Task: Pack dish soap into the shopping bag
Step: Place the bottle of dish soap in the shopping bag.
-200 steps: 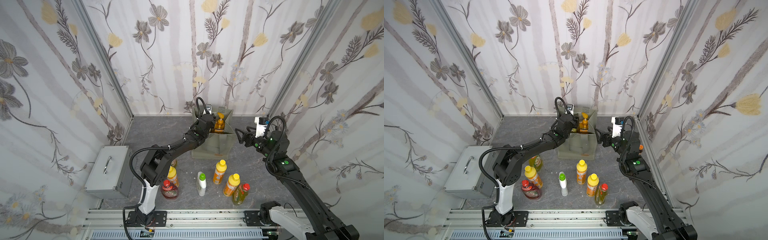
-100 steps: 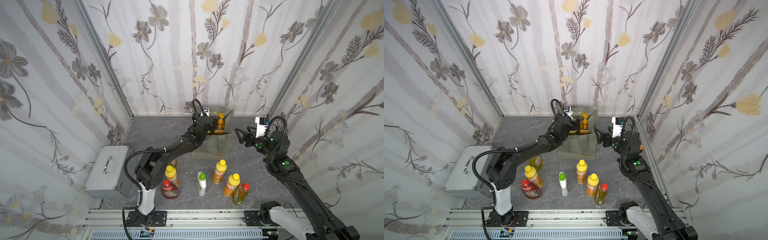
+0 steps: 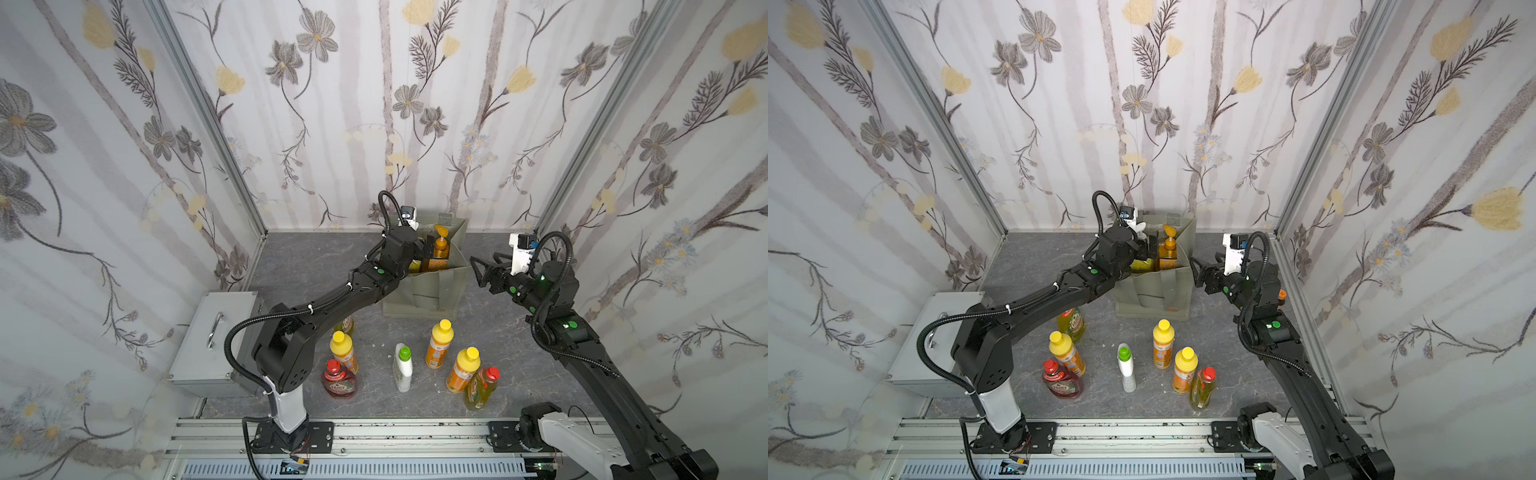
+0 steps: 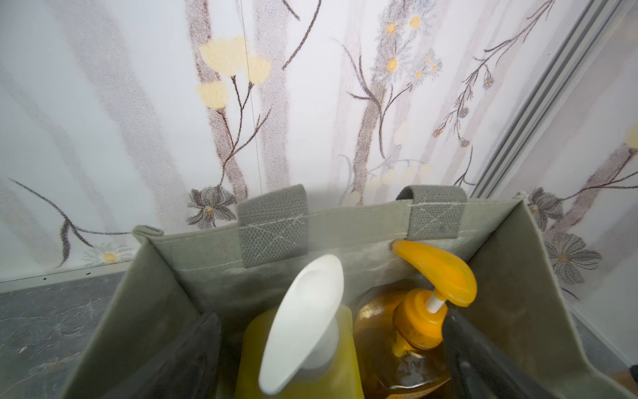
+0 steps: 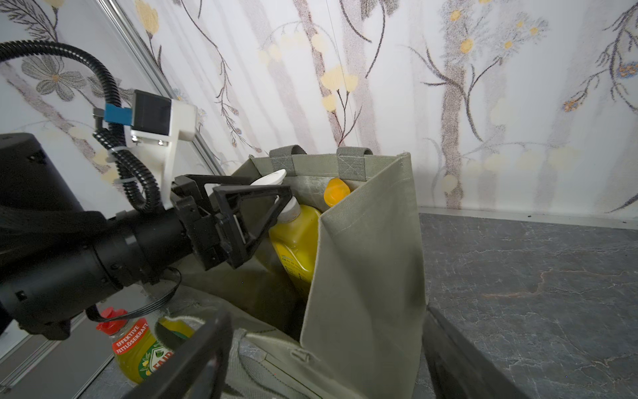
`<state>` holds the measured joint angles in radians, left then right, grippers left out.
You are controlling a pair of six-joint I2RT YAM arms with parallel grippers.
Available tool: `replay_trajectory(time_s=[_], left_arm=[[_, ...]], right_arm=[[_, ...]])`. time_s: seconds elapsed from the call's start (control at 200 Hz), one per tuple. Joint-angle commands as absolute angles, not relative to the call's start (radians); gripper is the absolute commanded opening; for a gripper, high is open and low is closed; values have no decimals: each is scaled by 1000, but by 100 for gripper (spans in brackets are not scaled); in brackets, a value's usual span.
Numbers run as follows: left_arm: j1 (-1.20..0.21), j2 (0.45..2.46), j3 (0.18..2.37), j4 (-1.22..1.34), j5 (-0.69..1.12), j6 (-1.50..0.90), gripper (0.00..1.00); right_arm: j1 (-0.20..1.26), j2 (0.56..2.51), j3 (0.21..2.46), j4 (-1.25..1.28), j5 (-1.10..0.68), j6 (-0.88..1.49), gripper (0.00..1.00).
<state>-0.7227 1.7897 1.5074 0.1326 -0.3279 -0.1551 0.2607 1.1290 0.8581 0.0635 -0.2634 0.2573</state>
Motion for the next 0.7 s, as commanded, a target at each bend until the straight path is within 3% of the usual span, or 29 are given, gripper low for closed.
replay_trajectory(time_s=[0.0, 0.225, 0.435, 0.695], left_arm=[[-713, 1756, 1544, -5, -282, -216, 100], [-701, 1667, 1550, -160, -229, -288, 100], [-698, 1541, 1594, -351, -225, -282, 98], [-639, 1448, 1499, -474, -163, -310, 96]], right_arm=[[262, 1135, 868, 82, -273, 252, 86], [262, 1129, 884, 56, -276, 252, 84], [280, 1181, 1007, -125, -291, 224, 82], [417, 1276, 1154, -366, -30, 228, 81]])
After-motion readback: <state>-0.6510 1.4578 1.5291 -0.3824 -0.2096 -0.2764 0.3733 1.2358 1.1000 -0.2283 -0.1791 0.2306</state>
